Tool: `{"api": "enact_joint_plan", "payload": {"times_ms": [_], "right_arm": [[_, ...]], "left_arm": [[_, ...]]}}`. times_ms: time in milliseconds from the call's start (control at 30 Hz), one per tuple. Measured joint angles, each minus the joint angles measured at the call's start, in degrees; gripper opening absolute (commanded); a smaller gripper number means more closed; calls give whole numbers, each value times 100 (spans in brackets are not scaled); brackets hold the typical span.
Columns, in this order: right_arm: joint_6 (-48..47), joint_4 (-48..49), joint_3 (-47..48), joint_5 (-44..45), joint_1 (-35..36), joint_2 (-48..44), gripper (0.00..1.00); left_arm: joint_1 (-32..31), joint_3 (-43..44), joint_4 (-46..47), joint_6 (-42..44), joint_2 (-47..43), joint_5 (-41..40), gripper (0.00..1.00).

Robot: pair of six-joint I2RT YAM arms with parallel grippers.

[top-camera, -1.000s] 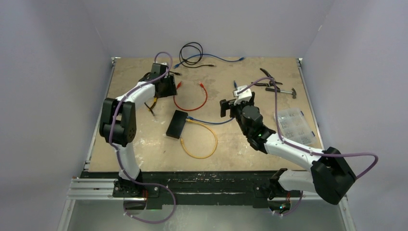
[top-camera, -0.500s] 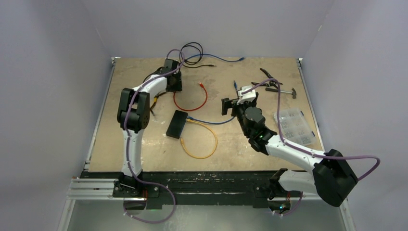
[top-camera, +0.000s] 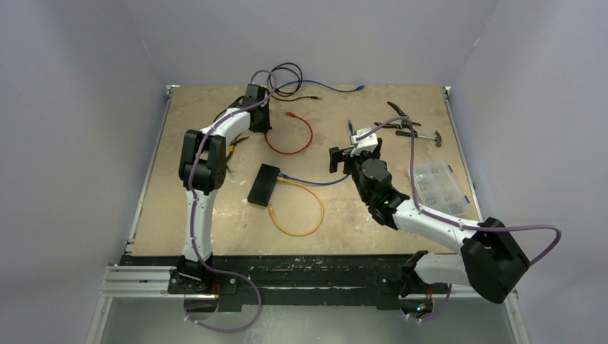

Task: Insert the plug into the switch port

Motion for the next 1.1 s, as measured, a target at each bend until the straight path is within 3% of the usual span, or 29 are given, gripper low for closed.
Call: {"api": "enact_joint_plan", "payload": {"times_ms": [433, 1100], "right_arm": [[-79, 0, 81, -9, 0, 271, 99], [-28, -52, 282, -79, 0, 341, 99]], "left_arm": [[15, -177, -2, -426, -354, 697, 0], [2, -2758, 533, -1104, -2780, 1661, 0]]}}
